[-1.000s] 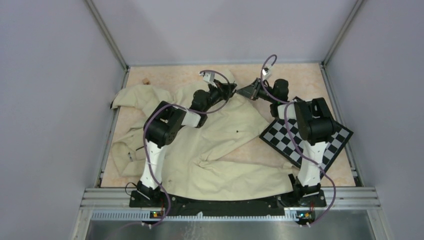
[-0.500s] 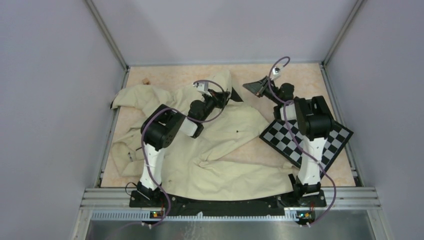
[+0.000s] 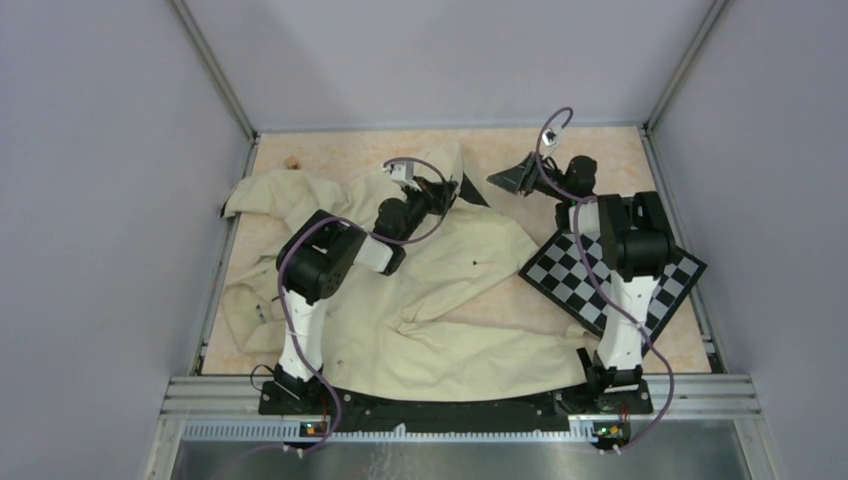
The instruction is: Zip up the jacket
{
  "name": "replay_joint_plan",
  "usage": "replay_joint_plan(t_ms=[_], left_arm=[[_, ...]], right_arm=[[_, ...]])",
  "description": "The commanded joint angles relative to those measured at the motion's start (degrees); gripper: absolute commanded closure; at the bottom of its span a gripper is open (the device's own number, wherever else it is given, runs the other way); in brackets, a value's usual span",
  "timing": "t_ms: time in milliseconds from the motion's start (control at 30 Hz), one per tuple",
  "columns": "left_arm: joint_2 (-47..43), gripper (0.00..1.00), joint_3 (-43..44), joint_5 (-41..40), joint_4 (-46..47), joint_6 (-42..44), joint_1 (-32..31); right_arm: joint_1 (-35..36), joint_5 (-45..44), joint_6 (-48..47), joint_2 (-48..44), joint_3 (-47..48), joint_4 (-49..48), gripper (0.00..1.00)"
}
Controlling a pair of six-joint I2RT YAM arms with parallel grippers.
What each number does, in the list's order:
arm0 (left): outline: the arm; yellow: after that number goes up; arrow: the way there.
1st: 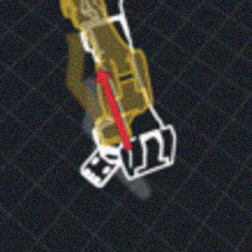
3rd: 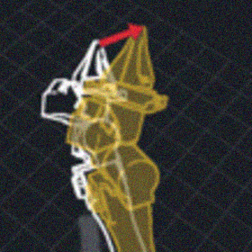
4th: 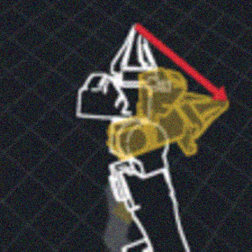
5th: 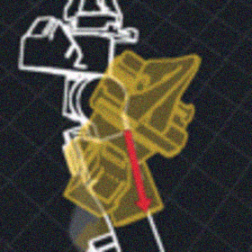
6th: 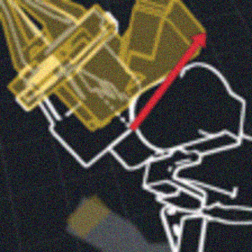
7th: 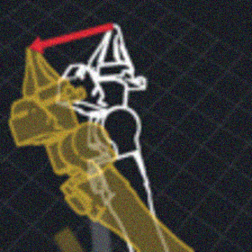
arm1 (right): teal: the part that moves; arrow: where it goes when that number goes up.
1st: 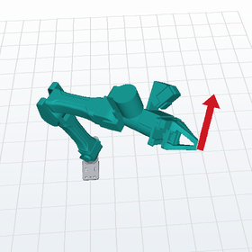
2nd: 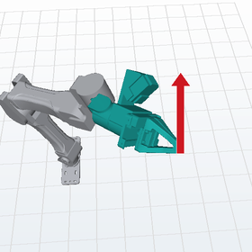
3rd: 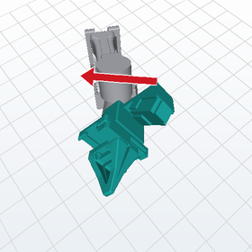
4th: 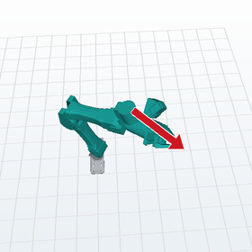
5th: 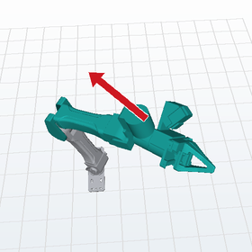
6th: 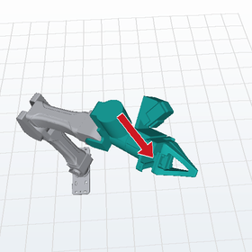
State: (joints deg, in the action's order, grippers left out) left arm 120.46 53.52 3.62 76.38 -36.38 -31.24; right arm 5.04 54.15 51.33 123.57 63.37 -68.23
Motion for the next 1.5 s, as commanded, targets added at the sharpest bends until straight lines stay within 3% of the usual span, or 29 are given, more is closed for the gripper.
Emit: replay_joint_plan(t_ms=[0,100,300,400,667,800,900,1000,1100,1467], left_arm=[[-0.42,0.94,4.99,1.33,-0.26,-0.69,-0.29],[0.65,0.95,7.27,1.97,-1.14,-0.51,-0.24],[1.30,0.96,8.92,2.59,-1.77,-0.25,-0.26],[1.67,0.96,9.02,2.78,-1.55,-0.67,-0.27],[1.64,0.97,9.58,2.78,-1.79,-0.34,-0.27],[1.44,0.97,9.73,2.86,-1.80,-0.33,-0.23],[1.36,0.97,9.85,2.90,-1.88,-0.43,-0.17],[1.31,0.97,9.92,3.06,-1.77,-0.80,-0.22],[0.91,0.96,9.50,3.28,-1.52,-1.41,-0.28],[-8.15,0.70,-0.86,-1.81,-3.54,-1.43,-0.46]], right_arm=[[2.84,4.38,-25.00,-9.85,3.21,23.49,0.44],[6.52,1.27,-38.30,-11.38,6.32,38.70,0.27],[8.87,0.26,-41.05,-10.95,8.14,41.89,0.31],[9.47,0.47,-41.88,-10.04,9.24,43.60,0.37],[9.58,2.59,-40.35,-8.74,9.98,42.86,0.68],[9.60,2.19,-40.56,-8.53,9.93,43.09,0.61],[9.61,2.77,-39.59,-8.01,10.13,42.14,0.61],[9.85,3.81,-38.81,-7.12,10.84,41.62,0.74],[9.86,3.51,-37.43,-6.34,11.46,40.41,1.00],[9.86,-0.43,-36.62,-8.98,8.72,35.00,1.00]])
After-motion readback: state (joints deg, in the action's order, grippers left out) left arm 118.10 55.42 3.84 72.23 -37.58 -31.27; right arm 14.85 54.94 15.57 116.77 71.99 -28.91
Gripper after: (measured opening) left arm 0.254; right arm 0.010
